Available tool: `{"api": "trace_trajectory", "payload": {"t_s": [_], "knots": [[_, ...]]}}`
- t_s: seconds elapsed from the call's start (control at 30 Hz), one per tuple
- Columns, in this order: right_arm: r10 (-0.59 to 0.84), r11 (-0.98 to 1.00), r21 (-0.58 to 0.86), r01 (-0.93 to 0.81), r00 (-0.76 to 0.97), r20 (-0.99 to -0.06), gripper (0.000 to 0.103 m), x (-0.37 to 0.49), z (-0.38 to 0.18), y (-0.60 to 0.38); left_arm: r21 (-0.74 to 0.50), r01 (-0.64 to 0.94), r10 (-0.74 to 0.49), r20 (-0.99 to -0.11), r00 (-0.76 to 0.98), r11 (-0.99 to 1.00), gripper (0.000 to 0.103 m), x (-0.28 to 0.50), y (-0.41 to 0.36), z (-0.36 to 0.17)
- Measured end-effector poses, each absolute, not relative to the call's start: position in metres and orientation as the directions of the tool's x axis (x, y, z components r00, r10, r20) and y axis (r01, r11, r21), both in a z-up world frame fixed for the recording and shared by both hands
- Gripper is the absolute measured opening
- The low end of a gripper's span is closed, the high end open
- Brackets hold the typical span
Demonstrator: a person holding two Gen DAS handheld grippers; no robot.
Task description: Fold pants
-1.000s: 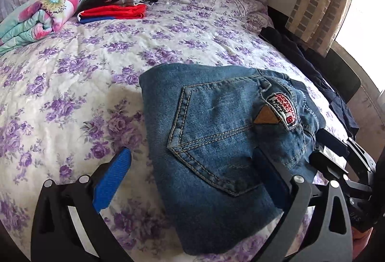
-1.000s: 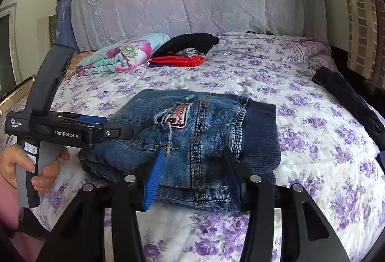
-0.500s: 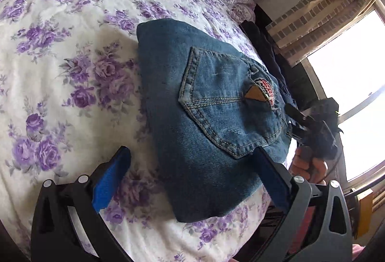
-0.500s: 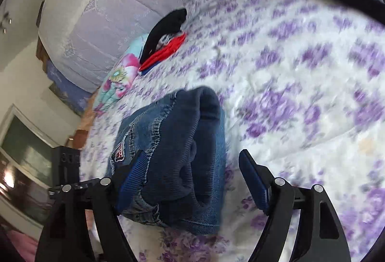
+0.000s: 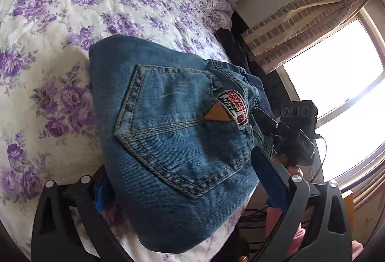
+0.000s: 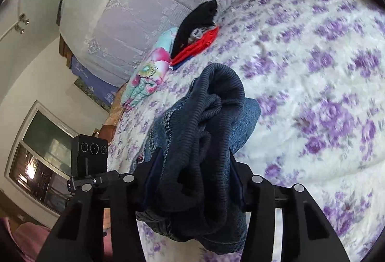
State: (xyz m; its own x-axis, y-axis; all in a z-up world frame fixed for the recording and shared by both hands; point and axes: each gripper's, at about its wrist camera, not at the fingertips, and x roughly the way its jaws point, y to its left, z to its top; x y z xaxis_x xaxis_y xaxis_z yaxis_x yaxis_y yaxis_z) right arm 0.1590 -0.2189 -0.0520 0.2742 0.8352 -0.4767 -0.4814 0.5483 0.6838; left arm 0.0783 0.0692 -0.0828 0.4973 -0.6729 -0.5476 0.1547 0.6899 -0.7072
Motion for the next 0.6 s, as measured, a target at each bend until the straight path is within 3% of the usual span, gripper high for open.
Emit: {"api": "trace_trajectory", "payload": {"t_s": [0.1, 0.27, 0.4, 0.53, 0.6], "knots": [[0.851, 0.521, 0.645, -0.559, 0.288, -0.439, 0.050, 0.176, -0.015, -0.192, -0.745, 0.155, -0.706, -0.514, 0.487, 0.649, 0.095, 0.093, 0.088, -0.064], [0.906, 0.419, 0.652, -0.632, 0.245, -0.346, 0.047, 0.231, 0.021, -0.132, -0.526, 0.197, -0.504, -0.541, 0.673, 0.827, 0.092, 0.109, 0.129, 0.012], [0.928, 0.371, 0.653, -0.660, 0.234, -0.290, 0.046, 0.287, 0.022, -0.069, -0.439, 0.147, -0.397, -0.560, 0.727, 0.887, 0.092, 0.157, 0.176, 0.023], [0.902, 0.427, 0.695, -0.579, 0.216, -0.374, 0.047, 0.339, -0.040, -0.019, -0.431, 0.056, -0.345, -0.631, 0.695, 0.901, 0.093, 0.208, 0.213, -0.030], [0.845, 0.527, 0.686, -0.501, 0.221, -0.488, 0.058, 0.349, -0.087, -0.005, -0.441, -0.050, -0.310, -0.702, 0.642, 0.896, 0.093, 0.226, 0.230, -0.079]]}}
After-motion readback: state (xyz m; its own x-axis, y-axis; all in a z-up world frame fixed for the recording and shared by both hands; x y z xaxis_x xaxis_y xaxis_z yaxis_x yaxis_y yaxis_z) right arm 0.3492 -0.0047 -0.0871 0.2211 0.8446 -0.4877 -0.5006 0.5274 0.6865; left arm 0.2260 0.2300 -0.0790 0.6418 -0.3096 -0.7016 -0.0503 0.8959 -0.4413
